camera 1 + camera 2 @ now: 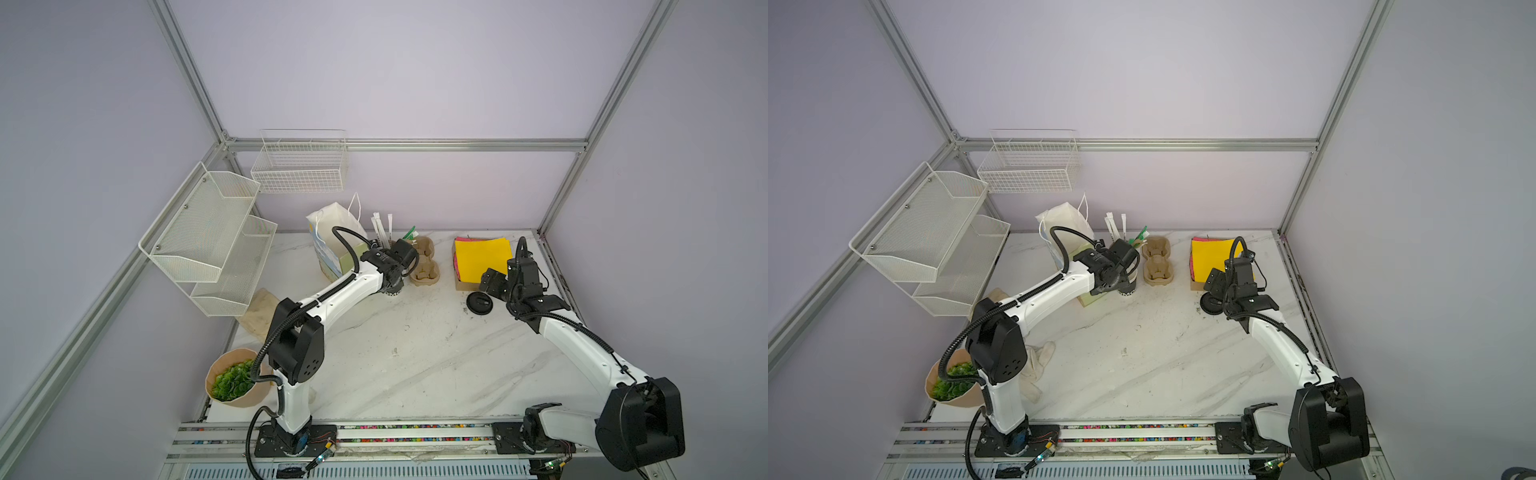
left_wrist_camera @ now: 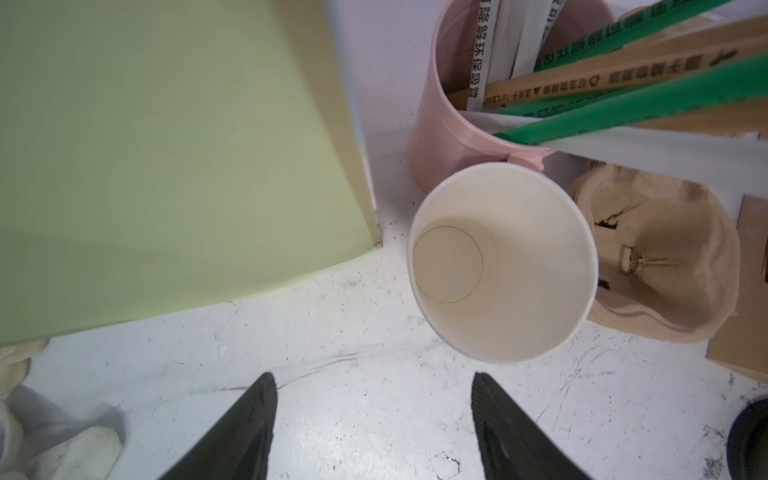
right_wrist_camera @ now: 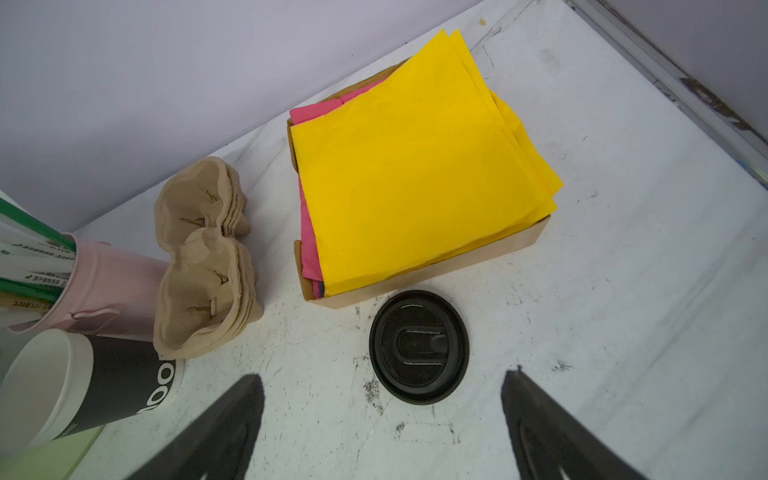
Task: Pack the takeout coffee
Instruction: 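Lower the left gripper around the paper cup rim and close it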
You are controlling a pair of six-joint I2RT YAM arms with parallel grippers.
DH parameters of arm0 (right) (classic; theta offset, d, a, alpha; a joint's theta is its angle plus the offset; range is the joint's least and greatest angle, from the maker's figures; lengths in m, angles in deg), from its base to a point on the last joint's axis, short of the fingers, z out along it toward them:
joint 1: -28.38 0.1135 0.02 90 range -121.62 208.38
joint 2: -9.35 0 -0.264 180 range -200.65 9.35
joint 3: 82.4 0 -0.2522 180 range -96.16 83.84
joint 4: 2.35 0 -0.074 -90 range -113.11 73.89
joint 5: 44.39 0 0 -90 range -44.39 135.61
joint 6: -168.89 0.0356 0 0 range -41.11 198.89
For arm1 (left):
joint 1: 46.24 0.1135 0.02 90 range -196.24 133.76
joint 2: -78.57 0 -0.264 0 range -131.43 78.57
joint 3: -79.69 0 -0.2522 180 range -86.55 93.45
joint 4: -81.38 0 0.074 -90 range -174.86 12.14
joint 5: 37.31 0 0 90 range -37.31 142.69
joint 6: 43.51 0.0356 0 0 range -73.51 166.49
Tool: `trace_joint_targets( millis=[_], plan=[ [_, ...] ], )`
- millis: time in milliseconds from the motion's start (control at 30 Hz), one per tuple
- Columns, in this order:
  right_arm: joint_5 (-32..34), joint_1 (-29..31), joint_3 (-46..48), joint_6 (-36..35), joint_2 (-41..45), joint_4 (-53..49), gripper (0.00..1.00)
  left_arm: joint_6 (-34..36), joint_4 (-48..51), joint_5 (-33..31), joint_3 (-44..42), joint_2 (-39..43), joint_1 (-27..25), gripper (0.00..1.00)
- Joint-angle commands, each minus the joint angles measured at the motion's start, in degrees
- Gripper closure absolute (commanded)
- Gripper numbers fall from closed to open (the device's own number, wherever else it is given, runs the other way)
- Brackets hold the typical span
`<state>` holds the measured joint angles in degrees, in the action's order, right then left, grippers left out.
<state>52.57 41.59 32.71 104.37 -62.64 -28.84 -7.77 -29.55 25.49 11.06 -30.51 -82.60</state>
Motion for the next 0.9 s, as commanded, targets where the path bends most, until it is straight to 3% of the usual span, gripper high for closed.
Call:
trace_joint_targets(
  millis=[0,267,867],
  plan=[
    [0.5,0.7,0.0,-0.8,0.6,-1.5,0.08,-2.1,-3.8,2.3,5.8,-0.5,1.1,0.29],
    [1.1,2.2,-0.5,-0.9,-0.2,-2.0,0.08,-2.0,-4.3,3.3,7.2,-3.6,1.6,0.32],
    [1.8,3.5,-1.4,-0.9,-1.1,-2.6,0.09,-1.4,-4.6,2.0,9.1,-8.2,2.1,0.55]
  ],
)
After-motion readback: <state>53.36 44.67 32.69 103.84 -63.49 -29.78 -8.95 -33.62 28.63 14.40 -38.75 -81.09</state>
